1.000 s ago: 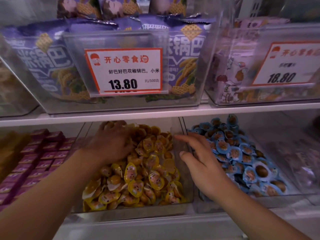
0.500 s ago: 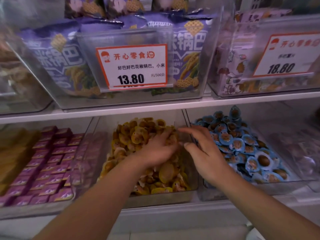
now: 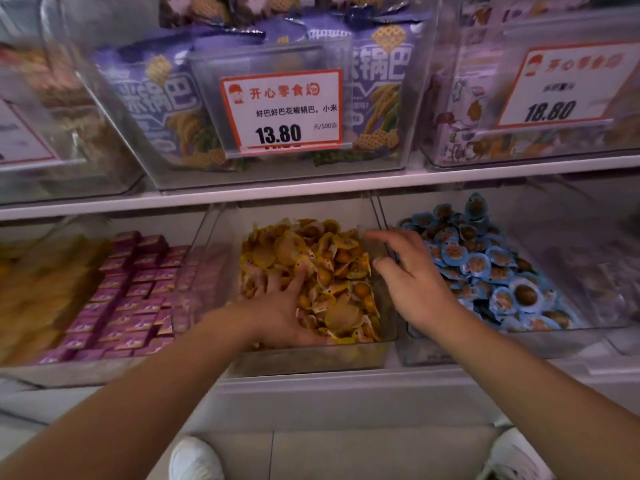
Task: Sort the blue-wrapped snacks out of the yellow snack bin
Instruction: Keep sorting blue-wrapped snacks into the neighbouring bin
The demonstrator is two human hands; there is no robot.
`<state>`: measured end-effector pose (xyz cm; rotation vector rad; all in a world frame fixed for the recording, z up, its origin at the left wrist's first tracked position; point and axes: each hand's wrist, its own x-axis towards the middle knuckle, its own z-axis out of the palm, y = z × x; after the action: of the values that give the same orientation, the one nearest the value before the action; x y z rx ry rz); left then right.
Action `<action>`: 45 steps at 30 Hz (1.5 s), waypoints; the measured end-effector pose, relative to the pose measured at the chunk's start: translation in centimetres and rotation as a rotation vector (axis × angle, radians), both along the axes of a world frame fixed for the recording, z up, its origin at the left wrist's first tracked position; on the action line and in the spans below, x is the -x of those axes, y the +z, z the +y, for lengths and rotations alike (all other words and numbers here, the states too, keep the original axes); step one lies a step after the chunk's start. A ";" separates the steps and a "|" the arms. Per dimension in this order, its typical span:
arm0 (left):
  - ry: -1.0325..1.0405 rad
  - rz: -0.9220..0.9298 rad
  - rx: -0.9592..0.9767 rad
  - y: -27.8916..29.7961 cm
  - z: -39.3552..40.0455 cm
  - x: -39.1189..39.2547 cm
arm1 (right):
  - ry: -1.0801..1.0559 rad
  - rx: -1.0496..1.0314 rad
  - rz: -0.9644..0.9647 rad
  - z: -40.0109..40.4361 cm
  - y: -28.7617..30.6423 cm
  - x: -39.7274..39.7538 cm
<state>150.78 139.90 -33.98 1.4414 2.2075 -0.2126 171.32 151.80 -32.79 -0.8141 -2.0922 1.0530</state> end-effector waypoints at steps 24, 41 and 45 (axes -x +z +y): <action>-0.290 0.324 -0.324 3.4 4.9 1.3 | -0.012 0.036 -0.015 0.1 0.3 -0.2; -0.684 0.396 -0.490 -0.3 5.7 -3.6 | -0.001 0.021 -0.018 -0.4 1.0 -0.5; -0.353 0.128 -0.579 1.3 5.7 0.2 | 0.013 0.006 -0.013 -0.2 0.8 -0.6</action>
<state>150.60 145.63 -32.71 2.1812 2.1993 0.2509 171.89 151.63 -31.96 -0.8129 -2.1087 1.0646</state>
